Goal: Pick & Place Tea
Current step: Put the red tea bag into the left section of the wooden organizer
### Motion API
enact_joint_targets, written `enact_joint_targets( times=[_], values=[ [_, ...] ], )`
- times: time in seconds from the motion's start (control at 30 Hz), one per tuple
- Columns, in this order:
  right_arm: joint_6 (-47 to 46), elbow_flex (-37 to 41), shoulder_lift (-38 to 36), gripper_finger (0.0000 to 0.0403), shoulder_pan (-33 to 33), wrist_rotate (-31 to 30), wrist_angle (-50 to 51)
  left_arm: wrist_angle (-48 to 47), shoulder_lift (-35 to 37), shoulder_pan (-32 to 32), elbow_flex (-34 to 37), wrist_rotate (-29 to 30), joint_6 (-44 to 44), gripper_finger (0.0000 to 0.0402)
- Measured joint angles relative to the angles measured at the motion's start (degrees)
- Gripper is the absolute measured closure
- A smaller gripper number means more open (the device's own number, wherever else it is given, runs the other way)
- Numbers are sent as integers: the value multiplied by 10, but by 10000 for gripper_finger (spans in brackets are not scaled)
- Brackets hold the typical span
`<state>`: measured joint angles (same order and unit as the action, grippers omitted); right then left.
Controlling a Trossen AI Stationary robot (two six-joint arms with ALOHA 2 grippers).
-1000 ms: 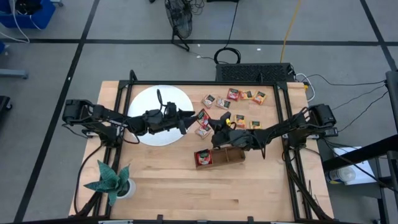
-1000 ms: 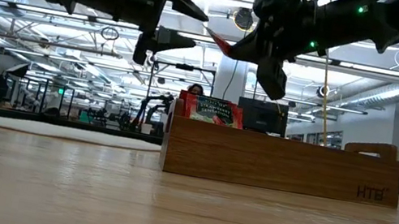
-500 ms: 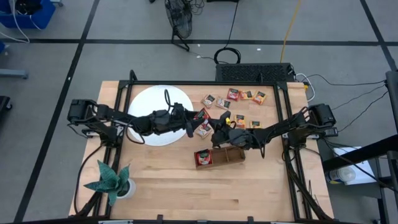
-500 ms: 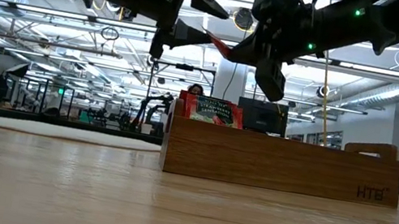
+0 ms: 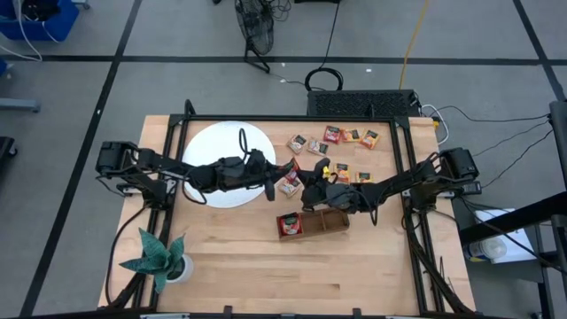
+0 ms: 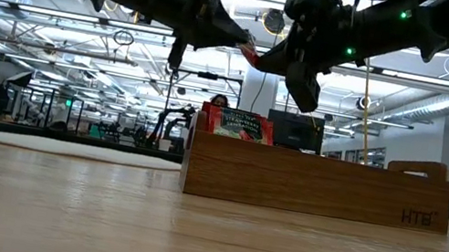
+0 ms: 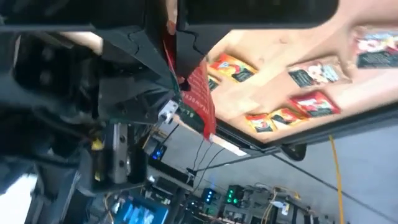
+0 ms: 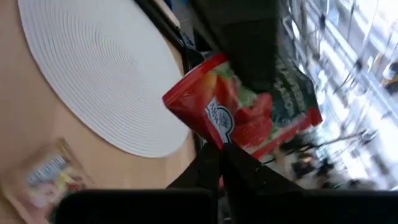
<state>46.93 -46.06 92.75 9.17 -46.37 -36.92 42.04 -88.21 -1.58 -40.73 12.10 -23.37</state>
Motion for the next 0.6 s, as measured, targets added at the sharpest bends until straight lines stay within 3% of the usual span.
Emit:
enact_joint_targets(
  times=[0.17,0.27,0.47,0.6],
  values=[
    [-234,-1,0,373,11,0,58,-36,36,1,-1,-1,75,397],
    [-319,0,-2,357,25,-1,100,-103,66,10,2,-1,131,398],
    [-382,-1,-22,338,51,-1,136,-149,79,84,1,-47,256,399],
    [-394,-1,-40,335,61,-3,134,-163,68,156,2,-46,293,400]
  ],
)
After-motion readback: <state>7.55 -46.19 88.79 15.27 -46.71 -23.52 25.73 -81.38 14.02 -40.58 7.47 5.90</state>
